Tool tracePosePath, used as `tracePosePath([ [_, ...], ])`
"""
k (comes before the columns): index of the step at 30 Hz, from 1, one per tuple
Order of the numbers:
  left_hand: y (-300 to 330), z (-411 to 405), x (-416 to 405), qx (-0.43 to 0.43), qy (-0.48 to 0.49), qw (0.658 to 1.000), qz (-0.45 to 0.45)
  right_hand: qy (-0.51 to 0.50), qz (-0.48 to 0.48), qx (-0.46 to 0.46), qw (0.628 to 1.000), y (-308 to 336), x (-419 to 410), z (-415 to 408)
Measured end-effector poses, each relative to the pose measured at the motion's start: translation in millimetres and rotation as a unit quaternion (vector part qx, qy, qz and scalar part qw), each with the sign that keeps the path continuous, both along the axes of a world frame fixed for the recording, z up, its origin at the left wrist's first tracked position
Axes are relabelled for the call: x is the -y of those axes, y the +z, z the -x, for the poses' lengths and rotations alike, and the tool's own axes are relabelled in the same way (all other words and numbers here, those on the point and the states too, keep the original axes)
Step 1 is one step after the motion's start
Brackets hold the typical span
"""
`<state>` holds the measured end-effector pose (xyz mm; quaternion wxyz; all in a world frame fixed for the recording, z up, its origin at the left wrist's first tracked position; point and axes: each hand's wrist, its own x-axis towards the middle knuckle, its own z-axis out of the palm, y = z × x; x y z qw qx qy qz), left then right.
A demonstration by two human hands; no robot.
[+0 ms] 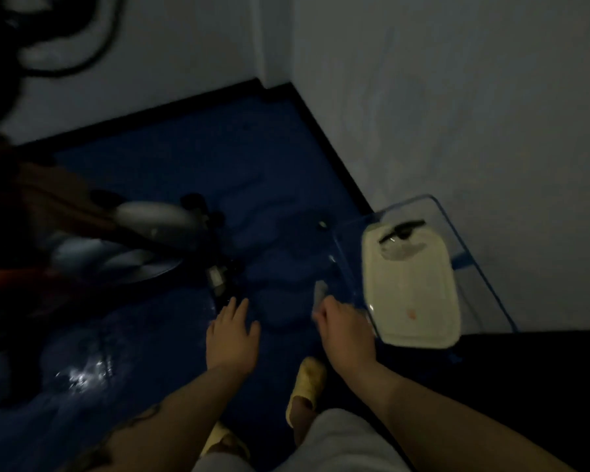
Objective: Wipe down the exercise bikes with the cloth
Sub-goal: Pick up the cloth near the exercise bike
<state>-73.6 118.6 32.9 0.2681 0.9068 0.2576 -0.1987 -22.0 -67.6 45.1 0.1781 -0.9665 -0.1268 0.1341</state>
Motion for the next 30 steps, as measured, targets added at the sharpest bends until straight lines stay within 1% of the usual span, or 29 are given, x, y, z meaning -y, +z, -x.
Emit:
tracePosePath([
  [3, 15, 42, -48, 0.022, 0.084, 0.996, -0.011, 0.107, -0.030, -0.002, 0.994, 12, -57, 8],
  [6, 27, 97, -99, 0.035, 0.164, 0.986, -0.022, 0.216, -0.031, 0.015, 0.976, 27, -119, 26],
  [10, 39, 181, -166, 0.052, 0.278, 0.958, -0.040, 0.305, -0.035, 0.032, 0.951, 43, -212, 68],
  [16, 50, 313, -248, 0.053, 0.389, 0.918, -0.061, 0.368, -0.028, 0.030, 0.929, 48, -327, 162],
  [21, 51, 406, -298, 0.032, 0.465, 0.882, -0.073, 0.391, -0.037, 0.009, 0.920, 47, -406, 229],
  [26, 48, 451, -329, 0.031, 0.535, 0.842, -0.061, 0.453, -0.038, -0.007, 0.891, 47, -479, 277],
  [28, 44, 457, -346, 0.034, 0.551, 0.832, -0.047, 0.475, -0.038, 0.002, 0.879, 46, -511, 290],
  [30, 40, 461, -368, 0.039, 0.555, 0.830, -0.039, 0.493, -0.037, 0.001, 0.870, 45, -544, 301],
])
